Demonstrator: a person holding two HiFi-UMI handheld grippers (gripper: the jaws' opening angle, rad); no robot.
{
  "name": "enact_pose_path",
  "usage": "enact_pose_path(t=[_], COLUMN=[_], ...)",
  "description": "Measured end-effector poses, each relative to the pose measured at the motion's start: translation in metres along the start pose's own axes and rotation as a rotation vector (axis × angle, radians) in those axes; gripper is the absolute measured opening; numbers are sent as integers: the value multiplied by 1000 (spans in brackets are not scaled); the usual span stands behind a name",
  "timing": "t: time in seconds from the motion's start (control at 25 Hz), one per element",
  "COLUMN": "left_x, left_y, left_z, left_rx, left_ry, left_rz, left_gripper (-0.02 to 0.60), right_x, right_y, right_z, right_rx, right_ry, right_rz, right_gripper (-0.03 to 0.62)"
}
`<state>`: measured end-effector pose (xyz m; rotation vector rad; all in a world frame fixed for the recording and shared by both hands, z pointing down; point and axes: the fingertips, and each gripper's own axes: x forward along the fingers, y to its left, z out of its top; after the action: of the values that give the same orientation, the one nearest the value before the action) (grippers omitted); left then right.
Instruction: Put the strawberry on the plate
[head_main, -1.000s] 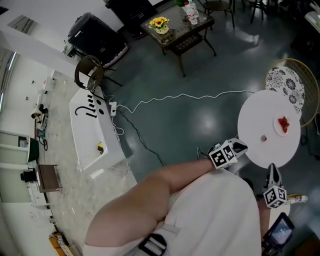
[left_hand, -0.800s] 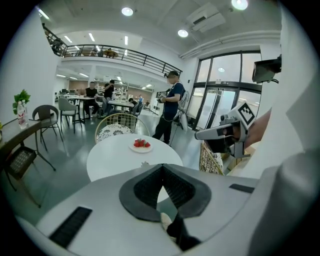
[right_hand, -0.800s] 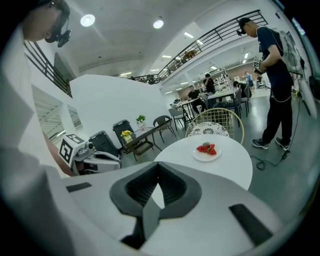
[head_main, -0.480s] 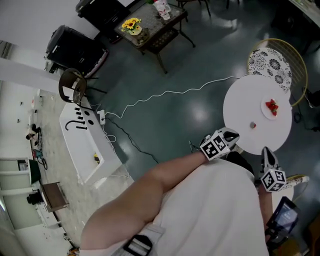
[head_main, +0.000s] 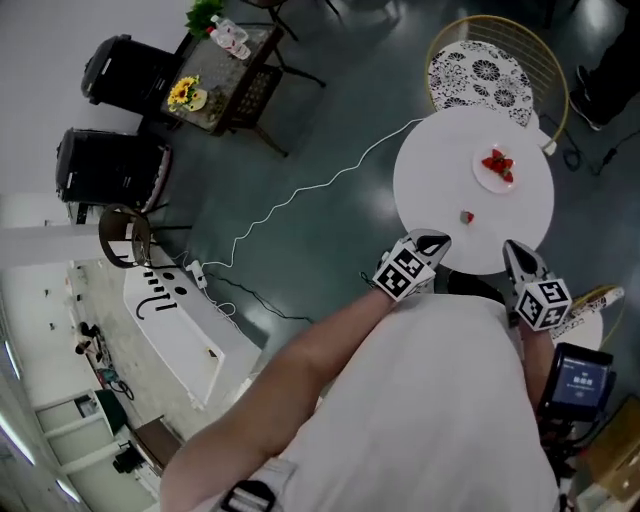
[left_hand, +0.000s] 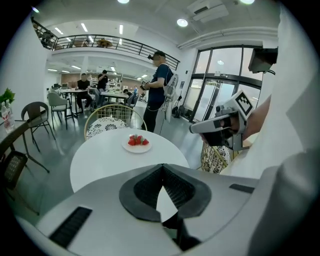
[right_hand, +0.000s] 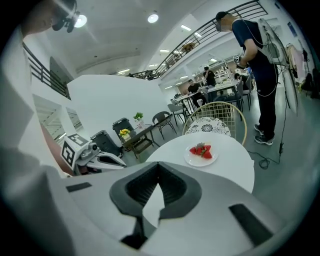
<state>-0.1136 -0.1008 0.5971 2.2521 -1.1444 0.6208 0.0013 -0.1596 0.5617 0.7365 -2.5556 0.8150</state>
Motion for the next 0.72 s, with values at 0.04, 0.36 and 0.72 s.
enact_pose_path(t=[0.04, 0.36, 0.72], left_x=[5, 50, 77], left_y=[1, 11, 34], left_z=[-1, -6, -21], left_rx=[5, 33, 105], left_ry=[13, 123, 238], left_rz=[-4, -17, 52], left_gripper=[4, 4, 6], right_x=[2, 11, 6], right_y=[-2, -34, -51], right_z=[-1, -7, -9], right_rx=[6, 74, 118], right_ry=[2, 27, 37], right_rz=[1, -12, -47], right_gripper=[5, 5, 5])
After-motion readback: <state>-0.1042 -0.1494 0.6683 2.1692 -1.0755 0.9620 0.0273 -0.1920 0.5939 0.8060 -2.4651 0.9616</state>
